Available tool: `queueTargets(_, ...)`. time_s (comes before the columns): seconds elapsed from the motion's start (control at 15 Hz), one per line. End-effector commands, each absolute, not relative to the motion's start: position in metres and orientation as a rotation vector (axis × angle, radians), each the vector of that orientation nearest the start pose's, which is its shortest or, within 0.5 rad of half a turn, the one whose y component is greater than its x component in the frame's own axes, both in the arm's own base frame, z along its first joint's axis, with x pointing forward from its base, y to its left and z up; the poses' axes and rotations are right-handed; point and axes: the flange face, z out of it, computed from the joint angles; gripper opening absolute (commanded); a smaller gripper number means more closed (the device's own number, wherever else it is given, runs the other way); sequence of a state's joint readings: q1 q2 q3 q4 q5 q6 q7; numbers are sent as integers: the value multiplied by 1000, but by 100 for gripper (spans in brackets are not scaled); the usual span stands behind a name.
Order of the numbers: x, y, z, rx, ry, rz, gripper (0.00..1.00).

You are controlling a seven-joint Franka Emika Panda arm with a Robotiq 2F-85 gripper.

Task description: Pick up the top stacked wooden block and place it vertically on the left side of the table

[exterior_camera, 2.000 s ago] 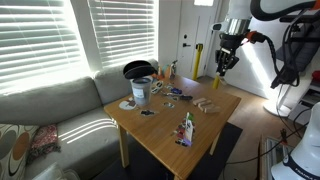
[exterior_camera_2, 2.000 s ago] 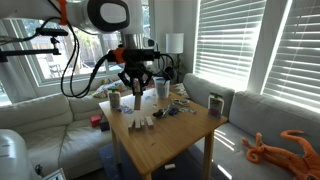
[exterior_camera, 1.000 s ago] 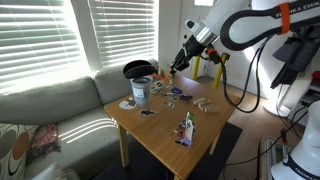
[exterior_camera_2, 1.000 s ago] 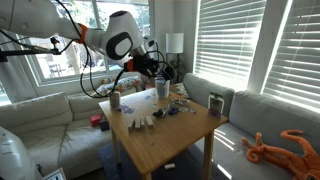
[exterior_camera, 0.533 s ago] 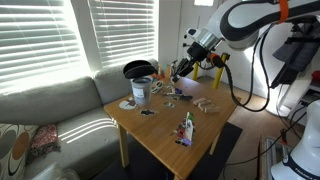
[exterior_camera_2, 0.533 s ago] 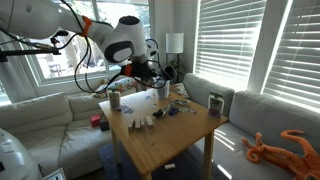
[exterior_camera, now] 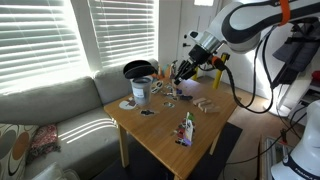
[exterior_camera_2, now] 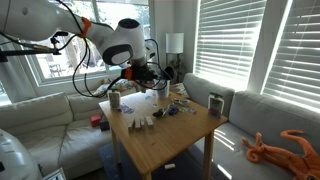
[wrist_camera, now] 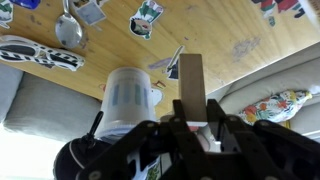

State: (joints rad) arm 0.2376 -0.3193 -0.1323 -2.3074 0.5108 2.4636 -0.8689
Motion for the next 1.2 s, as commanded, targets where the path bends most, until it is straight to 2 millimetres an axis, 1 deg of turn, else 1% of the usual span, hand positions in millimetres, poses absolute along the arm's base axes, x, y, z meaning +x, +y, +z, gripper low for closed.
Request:
queueTargets(0.0, 487, 67, 498, -2625, -927, -865, 7)
queueTargets(0.27, 482, 79, 477, -2636, -938, -832, 7)
queueTargets(0.6, 484, 80, 468, -2657, -933, -931, 7)
queueTargets(0.93, 489, 87, 460, -2621, -904, -987, 7)
queueTargets(1.13, 491, 88, 450, -2617, -920, -963, 7)
